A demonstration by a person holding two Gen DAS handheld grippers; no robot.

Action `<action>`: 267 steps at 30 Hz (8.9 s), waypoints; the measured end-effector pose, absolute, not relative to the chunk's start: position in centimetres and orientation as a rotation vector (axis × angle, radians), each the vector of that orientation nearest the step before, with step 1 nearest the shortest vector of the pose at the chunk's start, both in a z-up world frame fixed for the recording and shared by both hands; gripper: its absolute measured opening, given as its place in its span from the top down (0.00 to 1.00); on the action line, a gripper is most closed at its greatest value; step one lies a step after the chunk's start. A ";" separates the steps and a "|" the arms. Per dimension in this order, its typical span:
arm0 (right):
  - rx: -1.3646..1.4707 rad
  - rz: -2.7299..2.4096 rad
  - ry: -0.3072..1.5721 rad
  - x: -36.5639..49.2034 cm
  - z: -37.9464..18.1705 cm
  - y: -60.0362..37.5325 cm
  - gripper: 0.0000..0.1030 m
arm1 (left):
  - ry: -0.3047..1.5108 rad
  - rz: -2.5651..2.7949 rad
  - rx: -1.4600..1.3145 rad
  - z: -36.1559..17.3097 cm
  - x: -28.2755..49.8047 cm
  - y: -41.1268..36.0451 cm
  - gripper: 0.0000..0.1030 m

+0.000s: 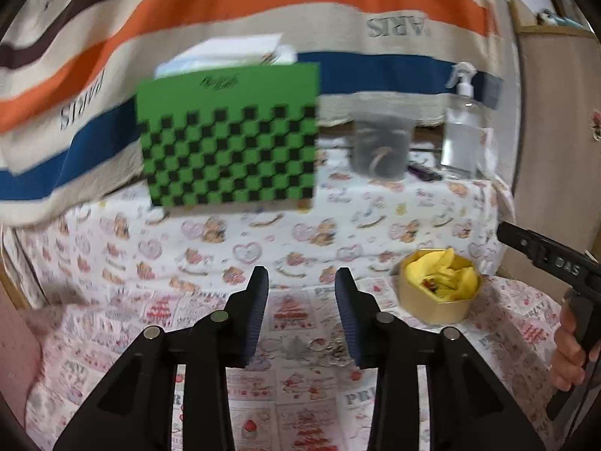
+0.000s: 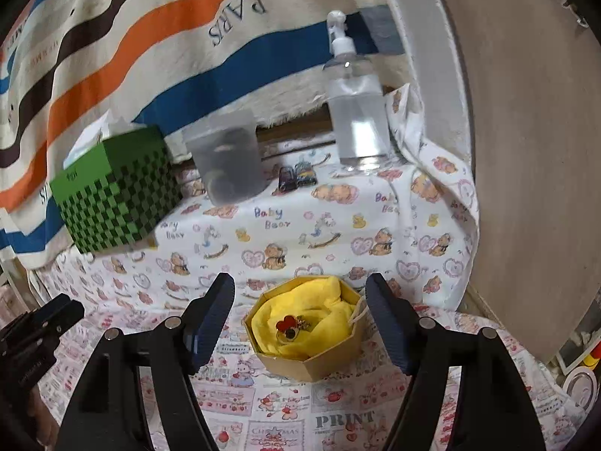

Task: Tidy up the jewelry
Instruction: 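Withdraw both grippers from the box, then lower the left gripper onto the silver jewelry pile and grasp a chain, then grasp a silver ring with the right gripper while the left gripper holds the chain, then carry the ring into the box and open the right gripper while the left carries the chain, then lower the chain into the box and open the left gripper, then withdraw both grippers from the box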

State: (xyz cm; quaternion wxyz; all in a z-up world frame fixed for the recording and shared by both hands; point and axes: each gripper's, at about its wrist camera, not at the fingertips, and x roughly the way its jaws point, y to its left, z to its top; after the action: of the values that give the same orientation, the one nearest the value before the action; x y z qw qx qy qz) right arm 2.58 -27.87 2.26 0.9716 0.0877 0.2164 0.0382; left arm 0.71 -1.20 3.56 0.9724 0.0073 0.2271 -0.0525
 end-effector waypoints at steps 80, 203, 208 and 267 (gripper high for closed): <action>0.113 0.084 0.558 4.6 -0.8 -26.0 0.18 | 0.832 -0.112 -0.121 -0.2 5.3 3.3 0.93; 0.526 -0.037 0.560 6.4 -0.4 -37.2 0.19 | 0.615 -0.417 -0.081 2.3 10.2 -15.6 0.46; 0.475 -0.044 0.535 6.1 0.3 -36.6 0.19 | 0.531 -0.363 -0.082 3.6 8.8 -13.6 0.19; 0.053 -0.039 0.530 6.2 -1.1 -27.9 0.13 | 0.790 -0.350 -0.139 -3.0 5.8 -1.1 0.42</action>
State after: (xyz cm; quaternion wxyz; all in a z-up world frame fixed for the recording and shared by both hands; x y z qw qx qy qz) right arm 6.18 -27.85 -1.13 0.9646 0.0262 0.2617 -0.0191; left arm 5.75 -1.08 -2.99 0.9058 -0.0672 0.3825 -0.1693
